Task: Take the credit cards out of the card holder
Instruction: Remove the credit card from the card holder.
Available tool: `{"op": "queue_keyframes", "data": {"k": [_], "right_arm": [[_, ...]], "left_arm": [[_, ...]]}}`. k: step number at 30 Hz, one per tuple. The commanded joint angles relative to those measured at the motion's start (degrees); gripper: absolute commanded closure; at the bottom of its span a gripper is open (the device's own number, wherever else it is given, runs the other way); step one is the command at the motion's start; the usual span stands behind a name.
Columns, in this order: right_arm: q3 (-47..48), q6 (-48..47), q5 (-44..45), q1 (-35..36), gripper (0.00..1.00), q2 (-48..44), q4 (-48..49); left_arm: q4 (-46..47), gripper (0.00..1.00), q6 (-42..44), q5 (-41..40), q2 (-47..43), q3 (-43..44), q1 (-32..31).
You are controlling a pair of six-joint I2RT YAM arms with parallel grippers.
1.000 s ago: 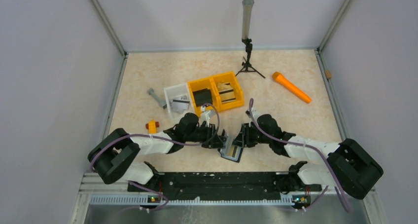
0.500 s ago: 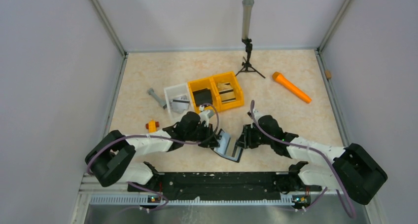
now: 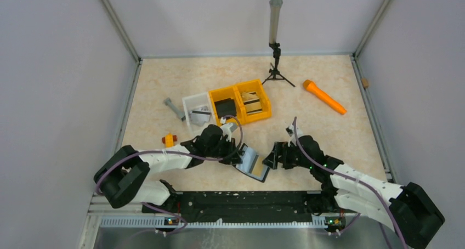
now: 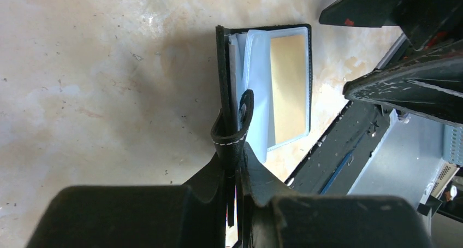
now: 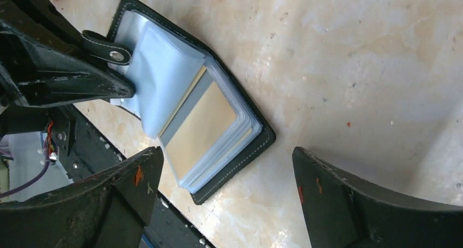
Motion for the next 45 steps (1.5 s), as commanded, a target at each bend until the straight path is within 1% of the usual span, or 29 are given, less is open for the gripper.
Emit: {"op": "queue_keyframes", "data": {"k": [1, 5, 6, 8, 10, 15, 18, 21, 25, 30, 32, 36, 43, 45], "right_arm": [[-2.42, 5.65, 0.59, 0.25, 0.06, -3.63, 0.78], [-2.86, 11.11, 3.42, 0.24, 0.04, -6.00, -1.52], [-2.94, 11.11, 3.32, 0.24, 0.04, -6.55, -1.72], [-3.88, 9.61, 1.87, 0.25, 0.04, -7.25, 0.62], [-4.63, 10.78, 1.42, 0.18, 0.03, -7.56, 2.44], [-8.60, 16.57, -3.30, -0.15, 0.05, -7.40, 13.60], [-10.63, 18.86, -4.72, -0.28, 0.05, -7.17, 19.58], [-11.53, 19.97, -5.76, -0.27, 0.05, -7.44, 23.41], [-11.79, 22.67, -7.54, -0.28, 0.07, -8.71, 28.54], [-12.14, 27.67, -8.06, -0.19, 0.07, -9.78, 34.94], [-12.14, 30.53, -7.48, -0.04, 0.08, -9.25, 37.79], [-12.14, 35.39, -6.16, 0.01, 0.07, -7.12, 42.30], [-11.69, 38.39, -7.06, 0.03, 0.06, -0.67, 51.74], [-11.54, 38.70, -6.49, 0.02, 0.06, 0.04, 52.83]], "left_arm": [[3.90, 1.00, -1.40, 0.64, -3.36, -1.33, 0.11], [9.70, 1.00, -6.18, 2.12, -5.88, -3.43, 0.16], [11.75, 1.00, -7.72, 2.79, -6.90, -4.14, 0.18], [16.04, 1.00, -10.83, 3.66, -8.06, -5.58, 0.35], [19.84, 1.00, -13.68, 4.54, -9.03, -6.86, 0.72], [28.63, 1.00, -19.57, 6.73, -12.35, -9.73, 1.99], [33.10, 1.00, -23.00, 5.98, -15.43, -11.88, 2.52], [37.79, 1.00, -26.30, 4.79, -18.91, -14.44, 3.24], [38.87, 1.00, -28.69, 3.38, -23.46, -15.58, 3.88], [38.19, 1.00, -29.87, 3.02, -26.05, -14.37, 3.93], [38.55, 1.00, -30.43, 2.90, -26.23, -13.72, 3.96], [42.42, 1.00, -32.41, 2.69, -25.52, -12.77, 4.03], [43.46, 1.00, -34.30, 4.17, -23.82, -7.96, 3.97], [43.30, 1.00, -34.49, 4.42, -23.71, -7.25, 3.99]]}}
